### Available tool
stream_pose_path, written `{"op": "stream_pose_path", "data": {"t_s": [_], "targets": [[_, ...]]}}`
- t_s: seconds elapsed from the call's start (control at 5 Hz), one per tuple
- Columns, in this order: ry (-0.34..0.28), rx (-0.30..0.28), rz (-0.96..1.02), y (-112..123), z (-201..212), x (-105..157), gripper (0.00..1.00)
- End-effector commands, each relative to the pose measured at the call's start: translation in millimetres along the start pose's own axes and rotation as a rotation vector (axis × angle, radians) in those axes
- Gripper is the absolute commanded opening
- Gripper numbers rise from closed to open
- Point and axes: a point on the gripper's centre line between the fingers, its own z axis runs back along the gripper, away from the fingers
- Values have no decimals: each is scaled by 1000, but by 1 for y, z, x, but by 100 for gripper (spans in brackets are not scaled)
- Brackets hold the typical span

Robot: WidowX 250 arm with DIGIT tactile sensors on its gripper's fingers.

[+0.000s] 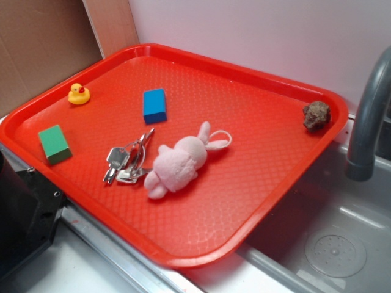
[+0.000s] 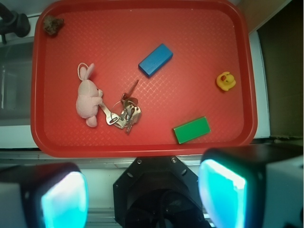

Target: Grab the green block.

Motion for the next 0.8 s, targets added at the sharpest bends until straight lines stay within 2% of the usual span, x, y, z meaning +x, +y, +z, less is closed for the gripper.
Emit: {"op": "stream_pose_path", "data": {"t_s": [0.0, 0.4, 0.6], "targets": [[0, 0, 0, 0, 0, 0, 100], [0, 0, 0, 0, 0, 0, 100], [151, 29, 252, 34, -50, 5, 100]]}}
